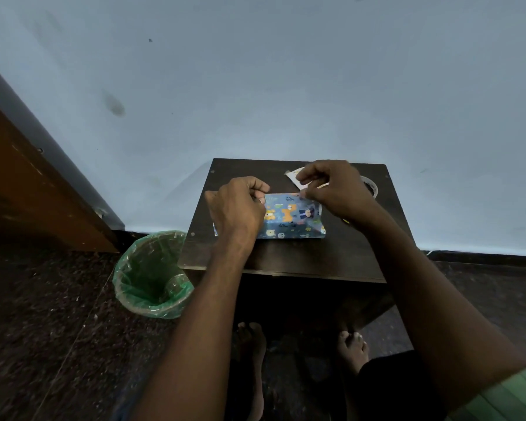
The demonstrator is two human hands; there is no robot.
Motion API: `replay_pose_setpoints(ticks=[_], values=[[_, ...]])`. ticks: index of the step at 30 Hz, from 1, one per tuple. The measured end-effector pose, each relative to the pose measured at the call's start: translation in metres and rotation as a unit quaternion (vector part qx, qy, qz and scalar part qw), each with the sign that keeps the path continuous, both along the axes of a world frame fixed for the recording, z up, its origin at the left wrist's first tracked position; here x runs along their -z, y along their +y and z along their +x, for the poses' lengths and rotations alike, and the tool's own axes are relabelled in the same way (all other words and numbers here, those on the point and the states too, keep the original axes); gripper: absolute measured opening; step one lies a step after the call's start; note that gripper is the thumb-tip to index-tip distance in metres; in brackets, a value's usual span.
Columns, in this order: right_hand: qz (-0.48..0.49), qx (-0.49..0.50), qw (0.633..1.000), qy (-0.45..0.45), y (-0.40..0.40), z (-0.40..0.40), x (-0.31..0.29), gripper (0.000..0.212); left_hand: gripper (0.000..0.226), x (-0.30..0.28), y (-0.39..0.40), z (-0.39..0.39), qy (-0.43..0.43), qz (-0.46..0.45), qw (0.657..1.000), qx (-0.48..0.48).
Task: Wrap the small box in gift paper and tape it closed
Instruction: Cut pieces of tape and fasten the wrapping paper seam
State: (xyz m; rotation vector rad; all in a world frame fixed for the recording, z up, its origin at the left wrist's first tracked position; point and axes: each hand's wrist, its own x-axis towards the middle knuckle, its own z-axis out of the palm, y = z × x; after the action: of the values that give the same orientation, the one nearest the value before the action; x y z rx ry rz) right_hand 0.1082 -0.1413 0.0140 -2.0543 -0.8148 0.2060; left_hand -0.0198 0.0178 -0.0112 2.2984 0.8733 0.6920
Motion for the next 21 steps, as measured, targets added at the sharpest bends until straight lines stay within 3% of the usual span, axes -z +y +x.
replay_pose_setpoints(ticks=[3,8,11,13,21], values=[[-0.01,0.089,0.996,-0.004,-0.022,0.016,0.005,0.028,0.035,0.008,-0.009,0.011,-0.044,-0.009,0.997,0.059],[-0.117,0.139,0.983,-0.037,-0.045,0.034,0.024,0.026,0.027,0.008,-0.044,0.034,-0.089,0.006,0.981,0.171],[-0.154,0.149,0.972,-0.099,-0.048,0.04,0.036,0.013,0.03,0.01,-0.059,0.048,-0.09,-0.012,0.982,0.165],[-0.191,0.135,0.964,-0.125,-0.048,0.045,0.046,0.016,0.028,0.011,-0.066,0.055,-0.093,-0.029,0.984,0.149],[-0.185,0.169,0.96,-0.128,-0.054,0.063,0.063,0.01,0.026,0.011,-0.074,0.071,-0.101,-0.054,0.985,0.132]])
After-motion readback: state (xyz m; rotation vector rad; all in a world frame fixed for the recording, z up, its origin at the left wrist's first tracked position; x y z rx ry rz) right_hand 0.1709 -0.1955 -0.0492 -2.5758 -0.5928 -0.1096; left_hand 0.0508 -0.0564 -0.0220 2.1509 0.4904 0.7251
